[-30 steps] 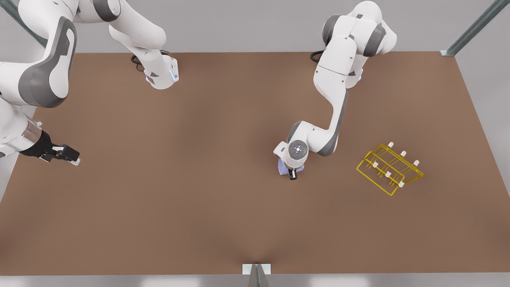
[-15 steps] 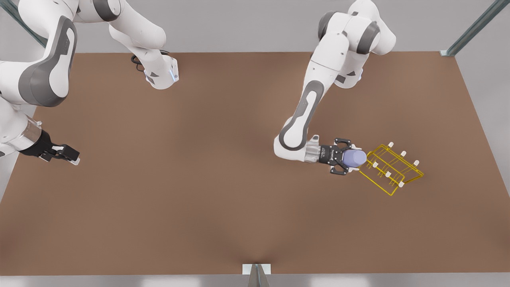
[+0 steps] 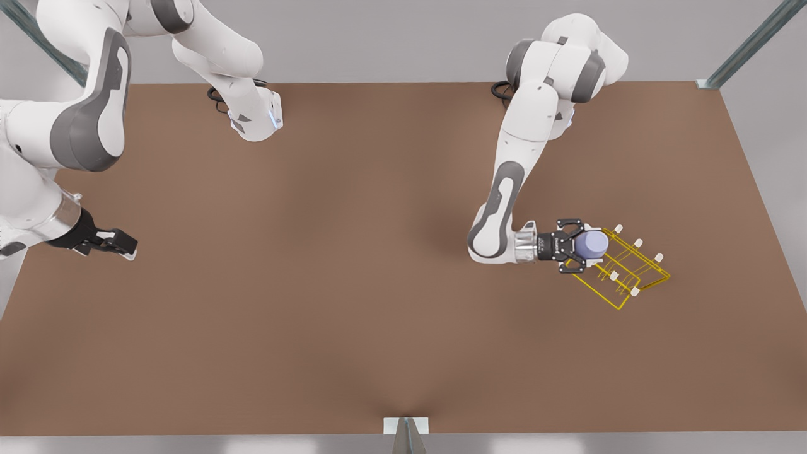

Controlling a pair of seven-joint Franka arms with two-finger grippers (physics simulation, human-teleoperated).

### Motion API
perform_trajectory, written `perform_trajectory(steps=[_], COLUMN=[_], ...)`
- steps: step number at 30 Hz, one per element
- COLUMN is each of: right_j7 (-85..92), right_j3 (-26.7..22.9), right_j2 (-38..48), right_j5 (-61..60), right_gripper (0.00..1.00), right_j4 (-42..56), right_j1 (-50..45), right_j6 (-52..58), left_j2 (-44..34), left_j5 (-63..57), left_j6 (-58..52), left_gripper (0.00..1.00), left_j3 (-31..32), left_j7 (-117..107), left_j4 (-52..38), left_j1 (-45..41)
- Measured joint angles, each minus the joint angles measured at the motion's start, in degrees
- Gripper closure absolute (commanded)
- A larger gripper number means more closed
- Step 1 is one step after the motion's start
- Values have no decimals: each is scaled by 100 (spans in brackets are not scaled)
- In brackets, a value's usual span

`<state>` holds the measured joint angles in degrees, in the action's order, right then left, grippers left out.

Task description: Place the cup on the cup holder

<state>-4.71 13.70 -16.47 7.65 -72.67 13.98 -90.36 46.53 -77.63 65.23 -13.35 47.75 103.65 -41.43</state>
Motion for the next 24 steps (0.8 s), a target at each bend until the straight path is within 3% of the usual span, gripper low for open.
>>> perform_trajectory(steps=[6, 12, 24], right_j7=[-19, -31, -25], right_j3=[-28, 3, -27], right_j2=[-466, -600, -763], right_j5=[123, 104, 118], right_gripper=[0, 0, 0], right_j4=[-74, 52, -20], right_j1=[583, 328, 611], right_j6=[703, 1485, 1961], left_j2=[131, 140, 342], left_j5=[45, 21, 23], left_j6=[190, 345, 564], left_gripper=[25, 25, 21], left_j3=[3, 4, 10], left_j7=[-500, -898, -1550], left_j4=[-27, -44, -9], left_j1=[80, 174, 295])
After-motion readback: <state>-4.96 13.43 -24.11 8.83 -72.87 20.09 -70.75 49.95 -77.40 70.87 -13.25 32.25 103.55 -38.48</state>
